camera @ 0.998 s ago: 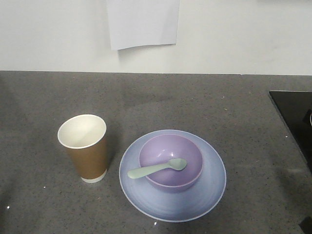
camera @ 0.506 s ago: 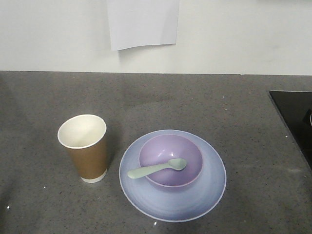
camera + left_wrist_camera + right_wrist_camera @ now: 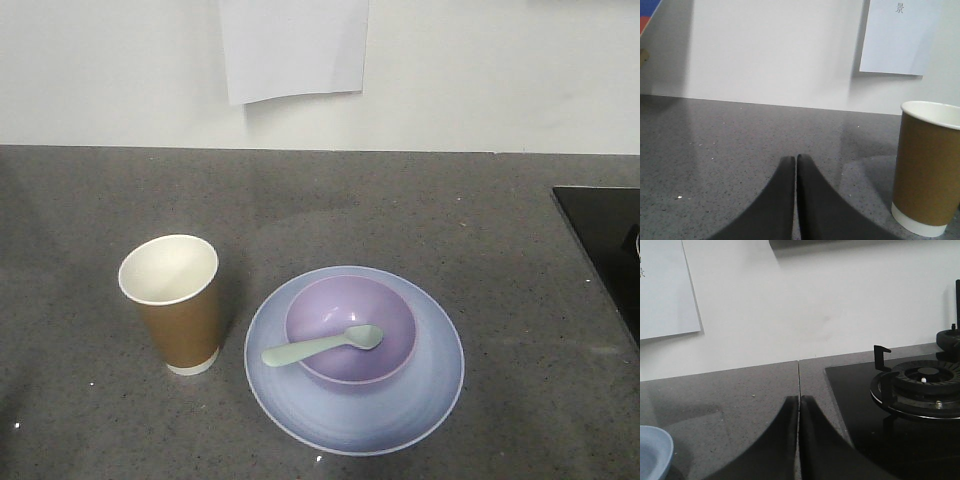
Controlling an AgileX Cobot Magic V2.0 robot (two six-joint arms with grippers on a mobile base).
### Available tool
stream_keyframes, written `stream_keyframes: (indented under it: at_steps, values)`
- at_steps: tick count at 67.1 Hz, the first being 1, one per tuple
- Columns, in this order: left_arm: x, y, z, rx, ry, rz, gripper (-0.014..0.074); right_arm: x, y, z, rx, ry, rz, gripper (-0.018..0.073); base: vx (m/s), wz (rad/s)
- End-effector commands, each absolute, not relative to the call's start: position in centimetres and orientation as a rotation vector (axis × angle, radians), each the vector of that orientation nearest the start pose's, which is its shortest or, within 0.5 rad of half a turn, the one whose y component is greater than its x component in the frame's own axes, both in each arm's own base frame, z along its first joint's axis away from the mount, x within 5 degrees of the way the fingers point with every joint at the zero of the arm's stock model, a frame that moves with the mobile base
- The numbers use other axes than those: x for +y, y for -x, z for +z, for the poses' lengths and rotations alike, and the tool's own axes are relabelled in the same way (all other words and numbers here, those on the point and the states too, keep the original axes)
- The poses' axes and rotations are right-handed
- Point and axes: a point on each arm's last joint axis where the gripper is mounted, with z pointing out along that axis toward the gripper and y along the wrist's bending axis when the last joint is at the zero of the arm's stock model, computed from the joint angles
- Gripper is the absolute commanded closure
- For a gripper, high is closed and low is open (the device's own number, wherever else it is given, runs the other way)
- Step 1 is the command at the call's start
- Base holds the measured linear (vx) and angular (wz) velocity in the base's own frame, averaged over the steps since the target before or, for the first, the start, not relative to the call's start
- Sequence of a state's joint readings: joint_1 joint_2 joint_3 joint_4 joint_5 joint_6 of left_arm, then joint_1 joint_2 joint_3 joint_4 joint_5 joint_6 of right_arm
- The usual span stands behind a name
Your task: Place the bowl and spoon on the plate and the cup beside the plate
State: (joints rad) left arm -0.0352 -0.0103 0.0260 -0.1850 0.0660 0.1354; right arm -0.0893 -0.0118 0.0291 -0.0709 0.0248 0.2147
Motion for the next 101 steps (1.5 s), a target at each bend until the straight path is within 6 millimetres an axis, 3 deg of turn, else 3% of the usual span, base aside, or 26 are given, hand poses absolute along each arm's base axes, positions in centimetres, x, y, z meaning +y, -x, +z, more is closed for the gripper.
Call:
stream_keyframes:
  at_steps: [1, 65, 101]
  values:
    - [-0.19, -5.65, 19.73, 1.506, 0.019, -0.075, 0.0603, -0.53, -5.58, 20.27, 1.479, -0.169, 0.031, 0.0564, 0.0, 0.0]
    - [-0.2, -5.65, 19.69, 1.511, 0.019, -0.075, 0.0603, -0.54, -5.6, 19.75, 1.54, -0.166, 0.022, 0.0564, 0.0, 0.0]
    - [-0.2, -5.65, 19.69, 1.511, 0.019, -0.075, 0.0603, -0.55, -5.6, 19.57, 1.568, -0.057, -0.085, 0.0564, 0.0, 0.0]
